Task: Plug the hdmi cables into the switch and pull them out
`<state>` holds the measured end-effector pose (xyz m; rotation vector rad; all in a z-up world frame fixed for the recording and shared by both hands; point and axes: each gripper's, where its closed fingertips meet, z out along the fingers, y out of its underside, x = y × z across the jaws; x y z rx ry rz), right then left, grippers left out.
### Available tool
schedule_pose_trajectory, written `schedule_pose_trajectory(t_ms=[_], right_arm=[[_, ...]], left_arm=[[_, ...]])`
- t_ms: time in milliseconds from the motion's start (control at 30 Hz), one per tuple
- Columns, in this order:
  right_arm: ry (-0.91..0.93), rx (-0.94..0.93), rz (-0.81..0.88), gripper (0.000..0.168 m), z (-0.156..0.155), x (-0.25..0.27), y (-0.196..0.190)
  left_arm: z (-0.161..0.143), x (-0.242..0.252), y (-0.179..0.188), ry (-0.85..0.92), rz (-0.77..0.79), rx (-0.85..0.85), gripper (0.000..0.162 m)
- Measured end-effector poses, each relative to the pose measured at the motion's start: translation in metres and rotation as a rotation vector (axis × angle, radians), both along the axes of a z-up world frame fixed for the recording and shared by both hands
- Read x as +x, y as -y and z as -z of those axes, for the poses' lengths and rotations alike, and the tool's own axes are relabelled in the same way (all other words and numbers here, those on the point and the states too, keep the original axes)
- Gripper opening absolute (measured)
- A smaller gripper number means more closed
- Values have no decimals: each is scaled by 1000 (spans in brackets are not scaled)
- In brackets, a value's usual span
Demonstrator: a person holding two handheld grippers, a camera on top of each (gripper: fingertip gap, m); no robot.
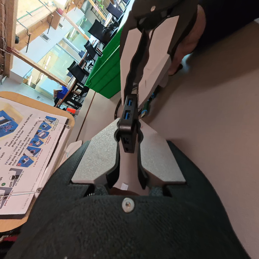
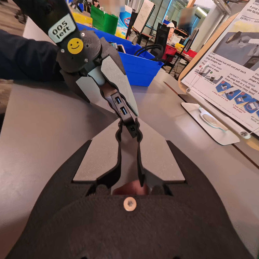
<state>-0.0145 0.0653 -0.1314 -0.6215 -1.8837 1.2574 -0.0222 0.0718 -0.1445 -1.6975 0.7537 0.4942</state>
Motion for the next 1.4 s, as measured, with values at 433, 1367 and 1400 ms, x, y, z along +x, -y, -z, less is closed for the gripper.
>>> schedule_pose_trajectory(t_ms=[433,1367,1400], right_arm=[[114,-91,2,18,10,-5,-8],[218,770,325,9,69,-6,-76],[212,768,333,9,64,-7,-75]], left_arm=[[1,1,-2,6,-1,-43,12],[13,-62,-5,-141,-284,-61,12],[14,-61,-5,-142,-280,-65,12]])
